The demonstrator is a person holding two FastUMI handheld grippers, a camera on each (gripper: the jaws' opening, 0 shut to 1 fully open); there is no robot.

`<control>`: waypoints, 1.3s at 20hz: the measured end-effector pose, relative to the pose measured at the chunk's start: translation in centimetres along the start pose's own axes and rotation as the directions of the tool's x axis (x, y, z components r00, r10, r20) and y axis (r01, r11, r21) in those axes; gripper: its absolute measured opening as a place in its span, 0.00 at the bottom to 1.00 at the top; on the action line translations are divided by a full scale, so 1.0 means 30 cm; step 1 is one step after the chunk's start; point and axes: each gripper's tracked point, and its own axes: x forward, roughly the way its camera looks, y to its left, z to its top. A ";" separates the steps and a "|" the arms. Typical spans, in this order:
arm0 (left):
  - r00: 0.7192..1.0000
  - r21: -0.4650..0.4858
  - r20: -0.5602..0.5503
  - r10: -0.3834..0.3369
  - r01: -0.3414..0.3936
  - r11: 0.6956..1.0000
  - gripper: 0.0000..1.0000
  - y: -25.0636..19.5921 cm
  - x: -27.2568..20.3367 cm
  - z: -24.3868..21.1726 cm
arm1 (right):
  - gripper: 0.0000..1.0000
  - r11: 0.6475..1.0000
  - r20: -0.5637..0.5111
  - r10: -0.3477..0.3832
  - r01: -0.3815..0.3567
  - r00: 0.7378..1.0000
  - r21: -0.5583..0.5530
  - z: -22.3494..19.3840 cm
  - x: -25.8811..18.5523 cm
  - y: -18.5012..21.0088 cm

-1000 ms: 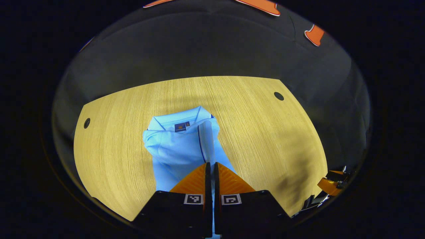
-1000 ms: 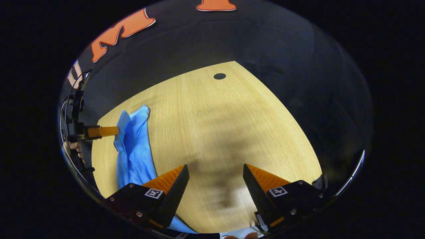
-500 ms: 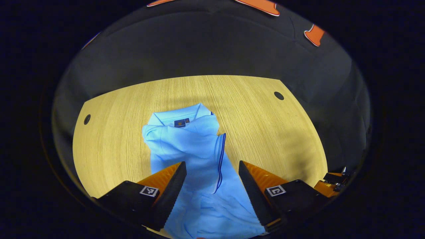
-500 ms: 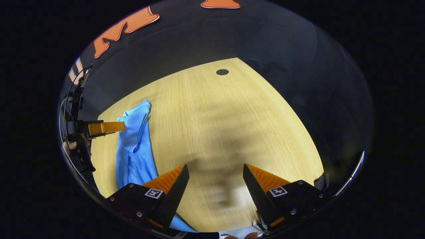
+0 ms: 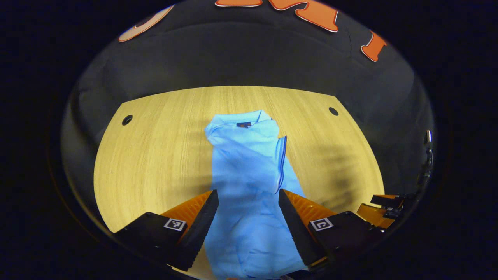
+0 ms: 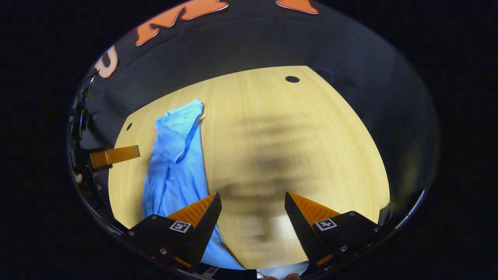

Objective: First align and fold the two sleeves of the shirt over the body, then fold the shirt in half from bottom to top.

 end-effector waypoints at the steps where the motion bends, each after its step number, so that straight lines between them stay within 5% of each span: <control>1: 1.000 0.000 -0.011 0.010 -0.010 1.000 1.00 0.030 -0.011 -0.042 | 0.99 1.000 -0.010 0.007 -0.008 1.000 -0.012 -0.015 -0.002 0.029; 10: 0.993 -0.121 -0.116 0.024 -0.038 0.992 1.00 0.209 -0.154 -0.371 | 1.00 0.993 -0.133 -0.005 -0.010 0.991 -0.116 -0.269 -0.038 0.134; 26: 0.938 -0.089 -0.347 0.015 -0.049 0.995 1.00 0.177 -0.258 -0.892 | 0.99 0.989 -0.357 -0.042 -0.012 0.933 -0.147 -0.690 -0.113 0.188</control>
